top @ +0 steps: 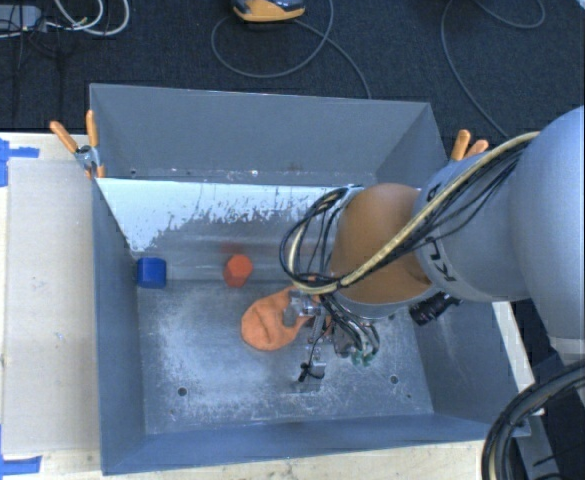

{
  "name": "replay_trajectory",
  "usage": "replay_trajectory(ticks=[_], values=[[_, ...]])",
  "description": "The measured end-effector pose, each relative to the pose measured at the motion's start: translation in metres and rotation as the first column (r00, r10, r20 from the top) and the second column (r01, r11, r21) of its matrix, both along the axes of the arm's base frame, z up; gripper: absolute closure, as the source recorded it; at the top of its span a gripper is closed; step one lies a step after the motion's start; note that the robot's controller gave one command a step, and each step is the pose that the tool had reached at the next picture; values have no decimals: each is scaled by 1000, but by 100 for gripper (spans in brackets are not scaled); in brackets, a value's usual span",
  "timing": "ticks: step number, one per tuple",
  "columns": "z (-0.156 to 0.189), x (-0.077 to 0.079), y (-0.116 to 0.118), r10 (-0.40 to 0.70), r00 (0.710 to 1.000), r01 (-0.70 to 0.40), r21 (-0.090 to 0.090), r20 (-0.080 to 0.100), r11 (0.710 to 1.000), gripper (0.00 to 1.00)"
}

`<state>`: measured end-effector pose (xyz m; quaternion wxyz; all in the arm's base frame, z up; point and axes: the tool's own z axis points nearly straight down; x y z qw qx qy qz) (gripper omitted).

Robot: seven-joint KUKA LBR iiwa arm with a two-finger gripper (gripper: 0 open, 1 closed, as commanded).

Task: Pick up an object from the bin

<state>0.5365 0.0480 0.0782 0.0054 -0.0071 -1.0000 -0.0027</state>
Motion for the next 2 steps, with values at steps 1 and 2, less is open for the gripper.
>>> replay_trajectory(ticks=[1,2], values=[[-7,83,11,359,933,-359,-6,15,933,100],[-7,83,11,358,934,-358,-6,15,934,100]])
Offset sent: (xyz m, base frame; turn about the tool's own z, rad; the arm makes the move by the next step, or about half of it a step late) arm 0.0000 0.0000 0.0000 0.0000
